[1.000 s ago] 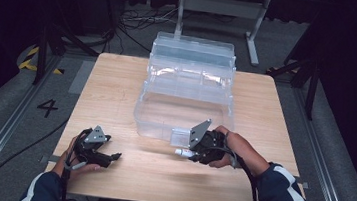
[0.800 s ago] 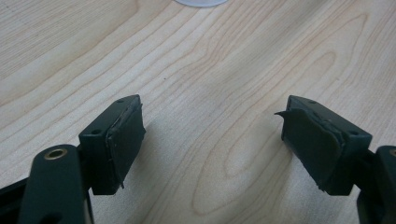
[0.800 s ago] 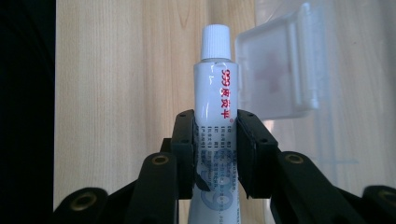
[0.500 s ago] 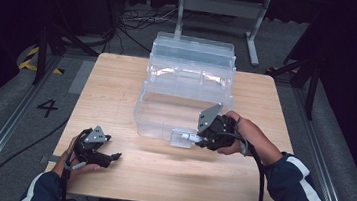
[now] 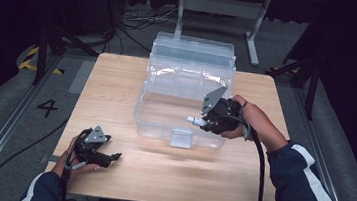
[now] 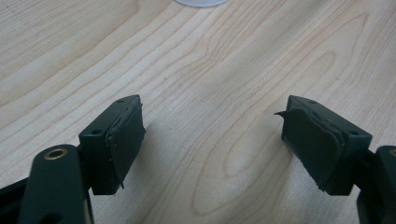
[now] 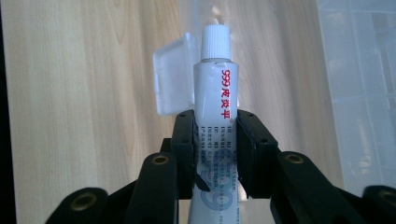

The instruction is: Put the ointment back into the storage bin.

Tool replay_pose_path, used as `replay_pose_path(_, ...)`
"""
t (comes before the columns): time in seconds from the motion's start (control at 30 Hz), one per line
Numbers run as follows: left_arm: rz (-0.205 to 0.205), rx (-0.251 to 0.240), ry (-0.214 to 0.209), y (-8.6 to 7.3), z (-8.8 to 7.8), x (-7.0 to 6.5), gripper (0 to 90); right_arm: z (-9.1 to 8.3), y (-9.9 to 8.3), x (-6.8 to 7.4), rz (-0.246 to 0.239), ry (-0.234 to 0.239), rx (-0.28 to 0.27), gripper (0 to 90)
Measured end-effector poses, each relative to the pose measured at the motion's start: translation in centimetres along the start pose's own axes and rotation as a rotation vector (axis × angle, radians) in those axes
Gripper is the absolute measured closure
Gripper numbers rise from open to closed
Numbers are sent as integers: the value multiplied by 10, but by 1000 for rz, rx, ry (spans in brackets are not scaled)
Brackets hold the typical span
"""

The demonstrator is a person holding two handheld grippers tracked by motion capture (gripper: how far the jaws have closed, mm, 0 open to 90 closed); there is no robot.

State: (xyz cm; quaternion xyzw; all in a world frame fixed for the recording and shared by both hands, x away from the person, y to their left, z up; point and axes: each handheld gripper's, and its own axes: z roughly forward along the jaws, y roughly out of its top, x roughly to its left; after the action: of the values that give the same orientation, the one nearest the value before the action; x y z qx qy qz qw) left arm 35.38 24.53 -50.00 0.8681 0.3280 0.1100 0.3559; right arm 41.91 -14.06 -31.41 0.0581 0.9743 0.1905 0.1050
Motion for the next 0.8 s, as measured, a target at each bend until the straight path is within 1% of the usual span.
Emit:
replay_pose_path(0.1,0,0,0,0,0,0,214,2,2,-8,3,2,10,707)
replay_pose_path(0.13,0,0,0,0,0,0,214,2,2,-8,3,2,10,707)
replay_pose_path(0.17,0,0,0,0,0,0,214,5,3,-13,7,-1,21,707)
replay_pose_path(0.2,0,0,0,0,0,0,214,6,4,-15,7,1,25,707)
replay_pose_path(0.43,0,0,0,0,0,0,214,14,9,-25,4,10,43,707)
replay_pose_path(0.53,1,-1,0,0,0,0,214,17,9,-27,11,17,44,707)
replay_pose_path(0.63,0,0,0,0,0,0,214,22,10,-32,15,16,58,707)
replay_pose_path(0.7,0,0,0,0,0,0,214,27,10,-35,22,24,67,707)
replay_pose_path(0.8,0,-1,-1,0,0,0,214,33,11,-37,19,19,85,707)
